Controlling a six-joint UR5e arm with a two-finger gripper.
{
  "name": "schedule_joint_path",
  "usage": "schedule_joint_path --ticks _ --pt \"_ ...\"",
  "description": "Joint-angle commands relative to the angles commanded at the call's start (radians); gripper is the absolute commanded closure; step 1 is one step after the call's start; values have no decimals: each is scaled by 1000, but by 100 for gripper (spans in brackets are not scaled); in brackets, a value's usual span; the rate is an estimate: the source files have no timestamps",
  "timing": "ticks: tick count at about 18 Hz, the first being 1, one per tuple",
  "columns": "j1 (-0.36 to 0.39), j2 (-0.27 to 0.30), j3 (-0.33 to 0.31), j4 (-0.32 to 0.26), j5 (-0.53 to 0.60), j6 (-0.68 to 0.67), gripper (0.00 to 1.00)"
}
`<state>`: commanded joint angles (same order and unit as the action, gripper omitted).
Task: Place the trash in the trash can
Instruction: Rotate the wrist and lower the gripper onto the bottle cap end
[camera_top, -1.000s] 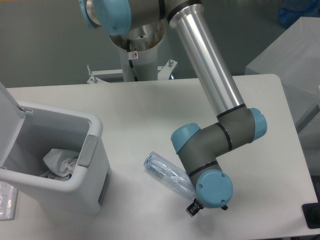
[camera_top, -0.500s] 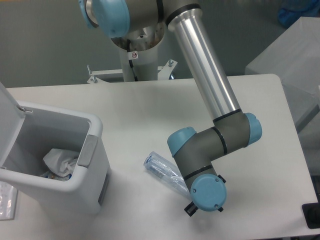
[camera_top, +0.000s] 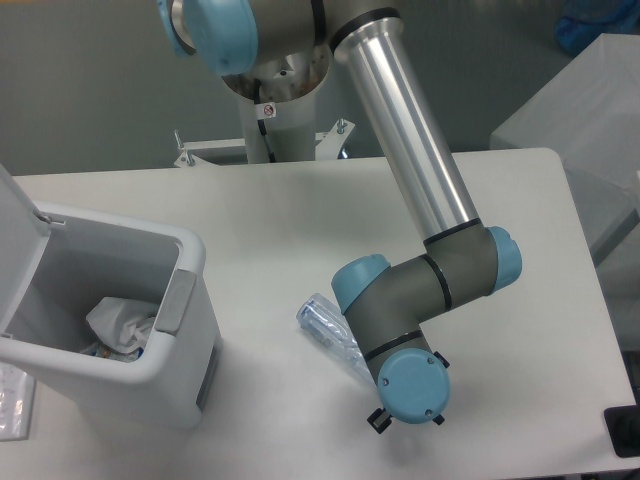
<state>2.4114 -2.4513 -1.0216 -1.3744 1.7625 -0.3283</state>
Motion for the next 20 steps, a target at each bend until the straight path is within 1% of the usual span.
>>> schedule_joint_path --ticks 2,4,5,9,11,16,20 --pt "-2 2 5 8 0 2 45" --pt "-8 3 14 72 0 2 48" --pt "-8 3 11 87 3 2 49" --pt "-14 3 8 91 2 3 65" --pt "-15 3 6 91 2 9 71" --pt "-31 29 12 92 -2 26 75" --pt "-34 95 15 92 -15 93 75"
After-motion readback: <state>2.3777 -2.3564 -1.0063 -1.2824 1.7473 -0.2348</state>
